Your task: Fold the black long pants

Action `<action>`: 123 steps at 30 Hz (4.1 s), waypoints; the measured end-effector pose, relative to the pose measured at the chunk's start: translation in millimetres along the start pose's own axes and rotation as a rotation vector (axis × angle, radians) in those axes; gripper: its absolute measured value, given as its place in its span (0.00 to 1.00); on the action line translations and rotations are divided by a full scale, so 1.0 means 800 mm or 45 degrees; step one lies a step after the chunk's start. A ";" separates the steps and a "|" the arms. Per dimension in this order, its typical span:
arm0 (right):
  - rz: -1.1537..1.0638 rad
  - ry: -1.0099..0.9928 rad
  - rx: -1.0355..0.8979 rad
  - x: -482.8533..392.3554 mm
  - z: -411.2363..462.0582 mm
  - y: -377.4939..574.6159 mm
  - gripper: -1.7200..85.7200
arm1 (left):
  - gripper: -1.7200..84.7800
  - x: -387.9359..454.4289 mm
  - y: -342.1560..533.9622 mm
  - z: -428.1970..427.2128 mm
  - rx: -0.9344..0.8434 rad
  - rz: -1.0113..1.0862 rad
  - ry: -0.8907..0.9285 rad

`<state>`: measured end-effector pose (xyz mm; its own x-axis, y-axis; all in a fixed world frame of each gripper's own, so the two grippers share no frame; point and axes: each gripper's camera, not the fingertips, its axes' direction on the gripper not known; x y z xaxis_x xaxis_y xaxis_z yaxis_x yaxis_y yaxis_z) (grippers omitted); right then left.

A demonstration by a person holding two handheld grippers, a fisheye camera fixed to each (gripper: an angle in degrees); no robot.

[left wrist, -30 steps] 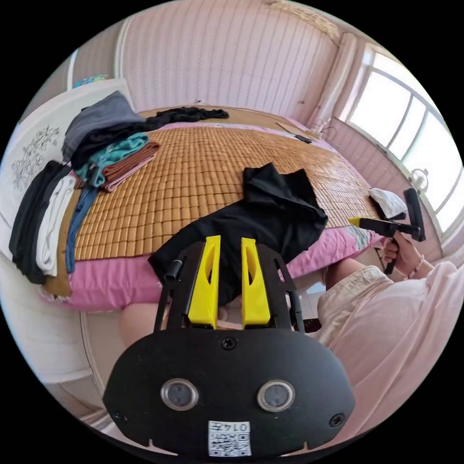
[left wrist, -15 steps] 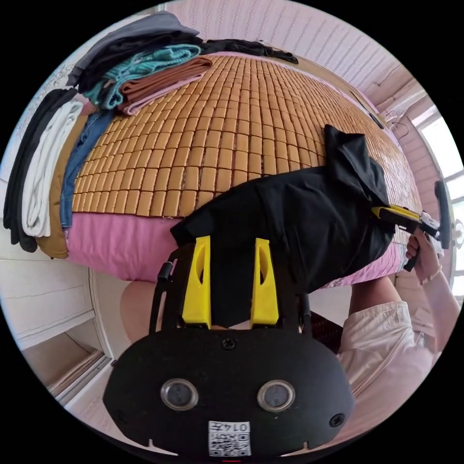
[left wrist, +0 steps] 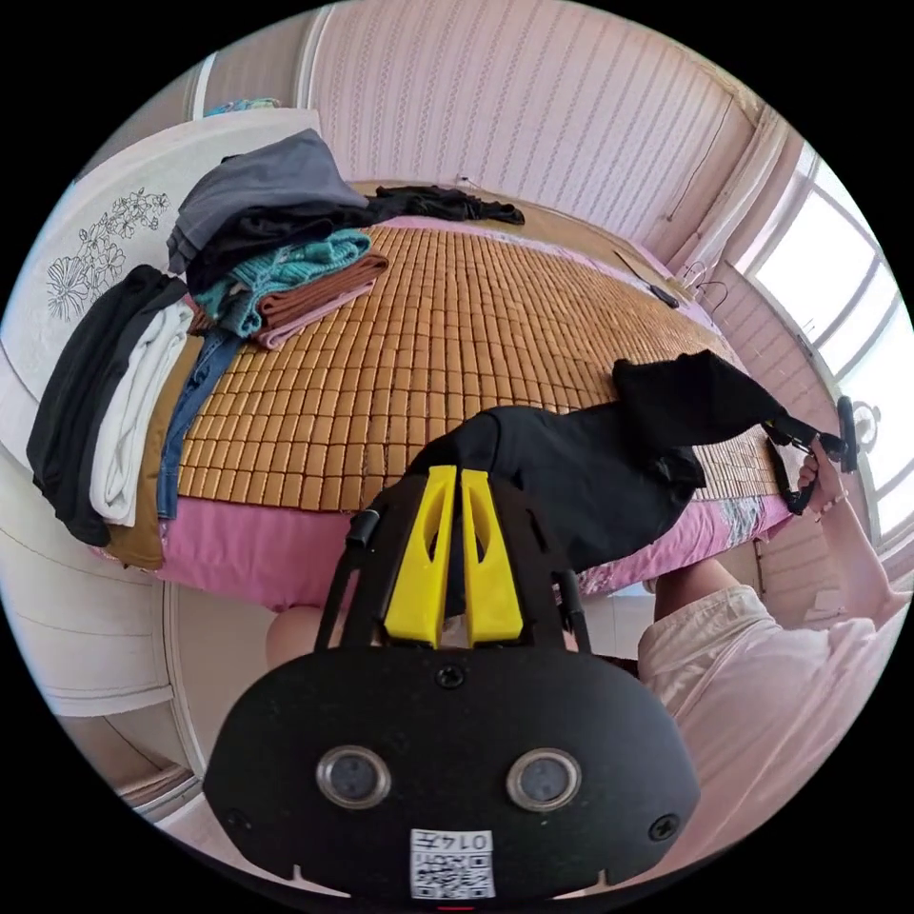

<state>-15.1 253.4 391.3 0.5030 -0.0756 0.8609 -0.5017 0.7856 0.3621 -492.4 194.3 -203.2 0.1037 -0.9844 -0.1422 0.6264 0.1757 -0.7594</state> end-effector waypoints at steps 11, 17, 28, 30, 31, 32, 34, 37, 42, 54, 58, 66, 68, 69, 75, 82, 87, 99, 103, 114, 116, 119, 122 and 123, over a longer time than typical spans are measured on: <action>0.401 0.370 0.135 0.134 -0.135 0.083 0.10 | 0.02 0.020 0.054 -0.162 0.611 0.432 -0.011; 0.341 0.487 -0.031 0.109 -0.097 0.116 0.11 | 0.04 -0.094 0.136 -0.044 -0.014 -0.199 -0.064; -0.308 0.218 0.071 -0.094 -0.097 0.020 0.19 | 0.15 -0.143 0.130 -0.024 -0.057 -0.350 -0.027; -0.510 -0.092 -0.018 -0.140 -0.073 0.003 0.18 | 0.16 -0.143 0.130 -0.012 -0.096 -0.317 -0.038; -0.639 -0.153 -0.072 -0.176 -0.051 -0.004 0.17 | 0.16 -0.143 0.129 -0.003 -0.147 -0.299 -0.034; -0.700 -0.143 -0.099 -0.195 -0.039 -0.007 0.17 | 0.17 -0.143 0.128 0.003 -0.182 -0.295 -0.031; -0.862 -0.086 -0.205 -0.265 0.012 -0.015 0.18 | 0.18 -0.139 0.127 0.021 -0.290 -0.244 -0.001; -0.995 -0.223 -0.399 -0.332 0.067 -0.016 0.18 | 0.16 -0.133 0.131 0.022 -0.286 -0.209 -0.079; -1.204 0.009 -0.511 -0.413 0.146 -0.011 0.20 | 0.11 -0.131 0.135 0.019 -0.294 -0.158 -0.059; -1.097 0.088 -0.629 -0.367 0.164 0.036 0.04 | 0.01 -0.100 0.146 -0.057 -0.108 -0.102 0.168; -0.787 -0.141 -0.406 -0.278 0.071 0.018 0.02 | 0.01 -0.037 0.121 -0.105 -0.041 0.074 0.309; -0.367 -0.007 0.365 -0.077 -0.264 -0.034 0.01 | 0.01 0.154 0.020 -0.184 0.363 0.699 0.724; -0.391 0.048 0.586 -0.075 -0.361 -0.039 0.01 | 0.01 0.191 -0.007 -0.230 0.548 0.794 0.774; -0.450 0.087 0.733 -0.088 -0.418 -0.037 0.01 | 0.01 0.205 -0.018 -0.264 0.674 0.825 0.826; -0.719 0.026 0.906 -0.134 -0.517 -0.017 0.02 | 0.01 0.192 0.004 -0.330 0.895 0.790 0.830; -0.524 -0.055 0.092 -0.084 -0.234 0.005 0.02 | 0.01 0.120 0.083 -0.171 0.276 0.536 0.514; -0.457 -0.157 -0.171 -0.076 -0.138 0.035 0.02 | 0.01 0.067 0.115 -0.131 0.149 0.346 0.400; -0.994 -0.301 -0.099 -0.301 -0.133 -0.115 0.05 | 0.02 -0.087 0.064 -0.235 0.504 -0.040 0.055; -0.908 -0.129 -0.323 -0.305 -0.031 -0.111 0.12 | 0.07 -0.177 0.082 -0.151 0.220 -0.390 -0.119; -0.511 -0.207 -0.504 -0.059 -0.012 0.053 0.13 | 0.06 -0.193 0.162 -0.101 0.136 -0.471 -0.004; -0.323 -0.187 -0.450 -0.004 -0.034 0.083 0.13 | 0.06 -0.182 0.161 -0.102 0.163 -0.436 0.037; -0.016 -0.147 -0.302 0.078 -0.075 0.130 0.12 | 0.06 -0.155 0.154 -0.103 0.199 -0.353 0.087; 0.170 -0.138 -0.190 0.131 -0.107 0.164 0.11 | 0.06 -0.117 0.142 -0.101 0.216 -0.225 0.104; 0.181 -0.112 -0.156 0.142 -0.117 0.174 0.11 | 0.06 -0.099 0.137 -0.099 0.222 -0.154 0.109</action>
<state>38.2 411.6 506.1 0.3671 -0.0082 0.9302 -0.4709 0.8607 0.1934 -493.2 292.0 -325.2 -0.0413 -0.9924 -0.1159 0.7553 0.0450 -0.6538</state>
